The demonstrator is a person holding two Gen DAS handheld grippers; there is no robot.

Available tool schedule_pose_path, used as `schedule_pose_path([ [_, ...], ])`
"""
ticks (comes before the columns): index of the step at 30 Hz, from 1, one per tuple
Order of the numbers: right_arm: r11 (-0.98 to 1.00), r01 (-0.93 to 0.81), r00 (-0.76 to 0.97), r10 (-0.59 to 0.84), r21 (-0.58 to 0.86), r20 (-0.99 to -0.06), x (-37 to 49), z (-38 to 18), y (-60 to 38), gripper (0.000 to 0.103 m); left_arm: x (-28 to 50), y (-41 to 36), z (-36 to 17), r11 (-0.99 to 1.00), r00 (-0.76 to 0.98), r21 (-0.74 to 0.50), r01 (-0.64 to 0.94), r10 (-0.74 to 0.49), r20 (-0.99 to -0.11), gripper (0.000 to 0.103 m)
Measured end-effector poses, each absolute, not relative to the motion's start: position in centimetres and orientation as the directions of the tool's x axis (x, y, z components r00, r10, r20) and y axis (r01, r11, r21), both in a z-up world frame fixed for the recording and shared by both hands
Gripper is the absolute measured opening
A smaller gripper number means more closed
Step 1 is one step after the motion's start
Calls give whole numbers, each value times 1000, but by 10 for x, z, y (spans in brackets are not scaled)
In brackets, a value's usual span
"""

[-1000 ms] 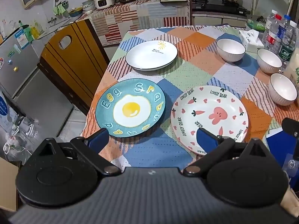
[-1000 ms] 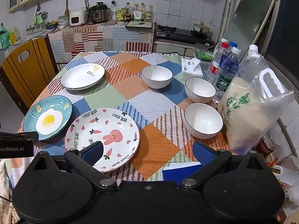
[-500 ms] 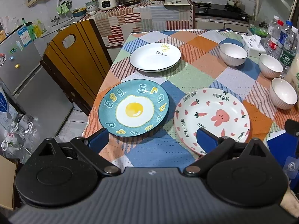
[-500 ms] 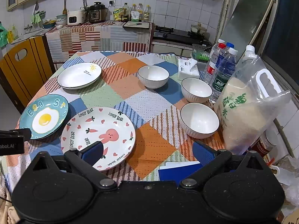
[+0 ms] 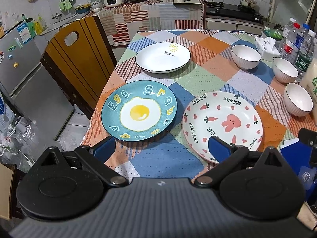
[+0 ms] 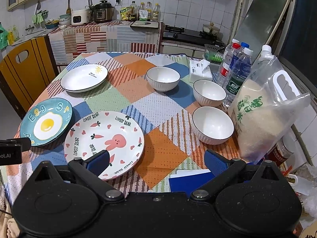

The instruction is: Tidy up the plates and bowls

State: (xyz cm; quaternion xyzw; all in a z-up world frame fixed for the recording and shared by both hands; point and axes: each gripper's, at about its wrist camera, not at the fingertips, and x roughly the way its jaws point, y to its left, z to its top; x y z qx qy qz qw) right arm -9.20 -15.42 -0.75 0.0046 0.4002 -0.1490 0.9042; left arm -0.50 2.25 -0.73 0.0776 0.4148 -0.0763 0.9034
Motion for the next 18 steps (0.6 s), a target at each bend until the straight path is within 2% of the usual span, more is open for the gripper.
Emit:
schedule_pose_path([
  [18, 955, 274, 634, -266, -111, -726, -92, -13, -157, 103, -12, 19, -12, 970, 681, 101, 221, -79, -728, 101],
])
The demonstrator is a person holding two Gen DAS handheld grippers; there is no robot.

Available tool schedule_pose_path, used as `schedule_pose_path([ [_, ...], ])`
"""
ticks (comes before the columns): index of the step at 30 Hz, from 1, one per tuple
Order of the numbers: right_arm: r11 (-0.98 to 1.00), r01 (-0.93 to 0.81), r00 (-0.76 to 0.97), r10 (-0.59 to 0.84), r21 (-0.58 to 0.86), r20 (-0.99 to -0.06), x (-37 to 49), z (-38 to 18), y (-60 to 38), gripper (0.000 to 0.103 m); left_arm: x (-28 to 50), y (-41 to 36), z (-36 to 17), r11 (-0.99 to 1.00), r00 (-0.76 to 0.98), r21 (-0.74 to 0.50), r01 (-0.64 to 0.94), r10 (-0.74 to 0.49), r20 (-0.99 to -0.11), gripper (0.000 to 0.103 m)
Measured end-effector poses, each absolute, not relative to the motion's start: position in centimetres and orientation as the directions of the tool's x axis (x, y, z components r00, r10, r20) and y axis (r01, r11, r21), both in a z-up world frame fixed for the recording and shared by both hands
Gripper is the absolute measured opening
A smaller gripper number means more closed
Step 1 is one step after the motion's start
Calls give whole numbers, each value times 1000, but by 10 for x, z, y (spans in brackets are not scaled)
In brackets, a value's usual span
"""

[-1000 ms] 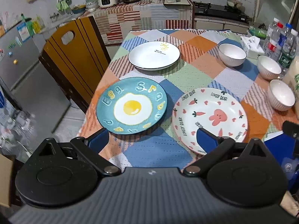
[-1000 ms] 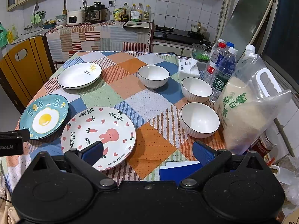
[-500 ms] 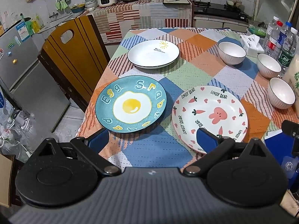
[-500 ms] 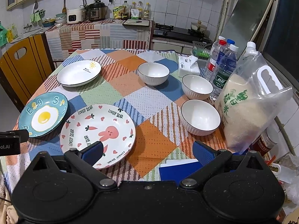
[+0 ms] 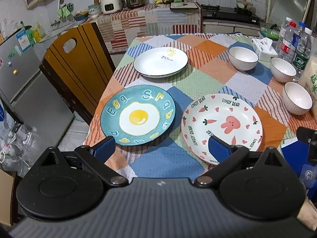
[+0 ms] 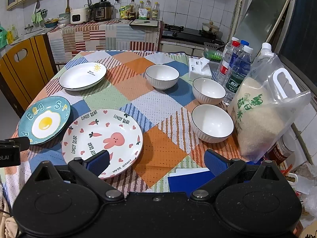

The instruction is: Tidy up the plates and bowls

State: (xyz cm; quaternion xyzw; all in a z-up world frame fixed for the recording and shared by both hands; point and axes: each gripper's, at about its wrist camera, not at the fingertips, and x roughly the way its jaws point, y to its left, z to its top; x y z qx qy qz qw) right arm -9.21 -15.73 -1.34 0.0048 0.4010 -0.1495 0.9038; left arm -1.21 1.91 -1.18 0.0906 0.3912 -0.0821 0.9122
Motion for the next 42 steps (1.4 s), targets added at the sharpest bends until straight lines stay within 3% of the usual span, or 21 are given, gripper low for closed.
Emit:
schedule_pose_path([
  [10, 959, 265, 683, -262, -102, -682, -100, -18, -155, 103, -12, 20, -23, 972, 685, 83, 222, -94, -723, 101],
  [33, 972, 200, 696, -230, -123, -680, -95, -21, -142, 103, -5, 29, -28, 970, 637, 50, 238, -117, -762, 100],
  [42, 982, 57, 799, -152, -178, -582, -81, -20, -146, 103, 16, 23, -32, 971, 633, 34, 236, -127, -763, 99],
])
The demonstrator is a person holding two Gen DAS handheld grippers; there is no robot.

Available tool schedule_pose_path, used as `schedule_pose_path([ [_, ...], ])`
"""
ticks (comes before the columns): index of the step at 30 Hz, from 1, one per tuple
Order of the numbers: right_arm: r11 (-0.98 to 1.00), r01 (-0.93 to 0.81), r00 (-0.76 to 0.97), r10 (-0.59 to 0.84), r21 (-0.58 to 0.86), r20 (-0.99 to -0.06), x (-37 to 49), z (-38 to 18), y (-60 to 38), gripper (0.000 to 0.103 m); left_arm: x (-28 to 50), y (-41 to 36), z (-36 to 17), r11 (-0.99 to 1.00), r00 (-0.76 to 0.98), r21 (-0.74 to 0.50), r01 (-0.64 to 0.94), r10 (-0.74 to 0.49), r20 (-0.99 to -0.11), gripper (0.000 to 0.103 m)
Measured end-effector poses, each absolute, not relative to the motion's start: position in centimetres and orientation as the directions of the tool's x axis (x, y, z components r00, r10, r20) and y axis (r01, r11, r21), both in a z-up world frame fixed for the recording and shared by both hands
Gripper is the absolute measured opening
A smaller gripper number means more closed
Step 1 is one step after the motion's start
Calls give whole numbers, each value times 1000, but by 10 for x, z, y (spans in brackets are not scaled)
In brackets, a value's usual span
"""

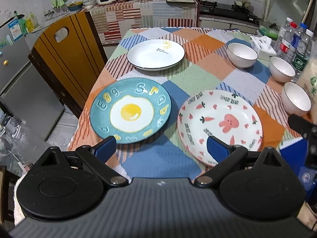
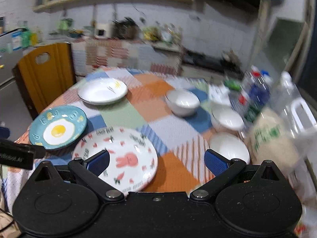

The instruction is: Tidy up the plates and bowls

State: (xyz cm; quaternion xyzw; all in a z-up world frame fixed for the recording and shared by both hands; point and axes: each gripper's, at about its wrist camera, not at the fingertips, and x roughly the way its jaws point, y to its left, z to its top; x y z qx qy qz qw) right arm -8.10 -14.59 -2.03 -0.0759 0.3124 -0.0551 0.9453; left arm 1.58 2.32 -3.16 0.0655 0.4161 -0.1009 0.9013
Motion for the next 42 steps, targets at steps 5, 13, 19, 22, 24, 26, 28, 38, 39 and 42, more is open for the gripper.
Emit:
schedule_pose_path([
  [5, 965, -18, 801, -143, -262, -581, -56, -50, -155, 103, 32, 23, -52, 975, 653, -4, 221, -151, -742, 98],
  [13, 997, -19, 701, 62, 68, -711, -21, -115, -189, 83, 66, 9, -101, 963, 549, -33, 268, -181, -816, 98],
  [19, 978, 9, 674, 148, 208, -724, -8, -148, -201, 62, 82, 0, -135, 961, 482, -38, 275, -172, -859, 76],
  [22, 973, 23, 667, 157, 230, -728, -5, -155, -204, 52, 87, 0, -146, 957, 452, -85, 278, -209, -867, 68],
  [24, 973, 33, 665, 150, 229, -732, -3, -159, -207, 38, 90, 0, -149, 954, 446, -119, 276, -237, -863, 62],
  [26, 972, 43, 666, 145, 232, -732, -1, -163, -211, 28, 92, -2, -151, 947, 451, -132, 293, -259, -854, 53],
  [28, 960, 42, 673, 178, 277, -718, -1, -166, -219, 26, 95, -1, -155, 925, 426, -211, 315, -337, -840, 37],
  [38, 946, -31, 670, 260, 324, -695, 1, -166, -230, 22, 93, -19, -146, 930, 446, -163, 330, -306, -841, 32],
  [39, 948, -44, 673, 261, 315, -692, 0, -163, -230, 22, 93, -21, -143, 928, 449, -153, 339, -302, -841, 32],
  [42, 949, -55, 683, 263, 311, -681, 1, -157, -234, 22, 93, -25, -133, 924, 474, -132, 359, -302, -827, 32],
])
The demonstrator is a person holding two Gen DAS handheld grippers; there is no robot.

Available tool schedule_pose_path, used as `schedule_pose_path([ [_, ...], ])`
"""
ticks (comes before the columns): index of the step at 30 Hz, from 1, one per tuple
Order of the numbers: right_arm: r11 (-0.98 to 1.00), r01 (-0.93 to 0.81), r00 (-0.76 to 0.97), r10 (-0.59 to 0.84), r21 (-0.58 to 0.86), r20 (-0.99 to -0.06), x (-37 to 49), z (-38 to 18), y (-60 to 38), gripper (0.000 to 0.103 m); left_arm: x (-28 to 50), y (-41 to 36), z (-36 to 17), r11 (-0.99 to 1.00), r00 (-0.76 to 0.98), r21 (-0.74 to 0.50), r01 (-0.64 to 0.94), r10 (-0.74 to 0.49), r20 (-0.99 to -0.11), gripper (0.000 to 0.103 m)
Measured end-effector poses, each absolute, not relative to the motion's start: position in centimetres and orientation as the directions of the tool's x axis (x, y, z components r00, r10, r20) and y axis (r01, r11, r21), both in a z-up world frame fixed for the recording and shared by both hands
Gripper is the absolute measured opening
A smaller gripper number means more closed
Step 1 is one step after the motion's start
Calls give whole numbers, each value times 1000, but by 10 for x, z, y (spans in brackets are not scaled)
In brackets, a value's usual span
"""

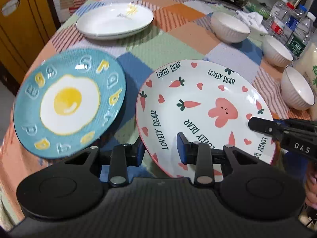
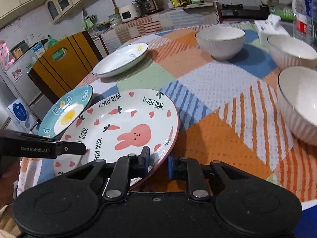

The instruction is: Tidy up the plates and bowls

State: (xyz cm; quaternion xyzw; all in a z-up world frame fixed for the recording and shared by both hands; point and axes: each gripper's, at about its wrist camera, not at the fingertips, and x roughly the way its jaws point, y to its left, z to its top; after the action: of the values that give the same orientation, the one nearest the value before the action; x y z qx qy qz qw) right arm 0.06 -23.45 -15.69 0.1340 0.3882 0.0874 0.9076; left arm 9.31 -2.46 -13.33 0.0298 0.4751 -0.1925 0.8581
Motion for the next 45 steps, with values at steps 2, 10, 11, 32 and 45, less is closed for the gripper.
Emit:
schedule_pose_path([
  [2, 950, -55, 697, 257, 308, -670, 2, -151, -238, 22, 97, -27, -125, 923, 487, -132, 362, -308, -817, 32],
  [10, 959, -15, 735, 203, 284, -647, 29, -129, -252, 22, 145, -48, -108, 910, 461, -155, 384, -334, -822, 32],
  [11, 960, -10, 737, 195, 278, -648, 33, -128, -254, 22, 153, -51, -108, 908, 454, -157, 389, -337, -824, 32],
  [32, 966, 133, 637, 87, 221, -766, 92, -161, -270, 27, 218, -91, -150, 939, 338, -178, 294, -276, -900, 34],
  [45, 990, 32, 679, 81, 140, -729, 62, -103, -248, 31, 201, -46, -79, 900, 405, -160, 405, -333, -852, 45],
])
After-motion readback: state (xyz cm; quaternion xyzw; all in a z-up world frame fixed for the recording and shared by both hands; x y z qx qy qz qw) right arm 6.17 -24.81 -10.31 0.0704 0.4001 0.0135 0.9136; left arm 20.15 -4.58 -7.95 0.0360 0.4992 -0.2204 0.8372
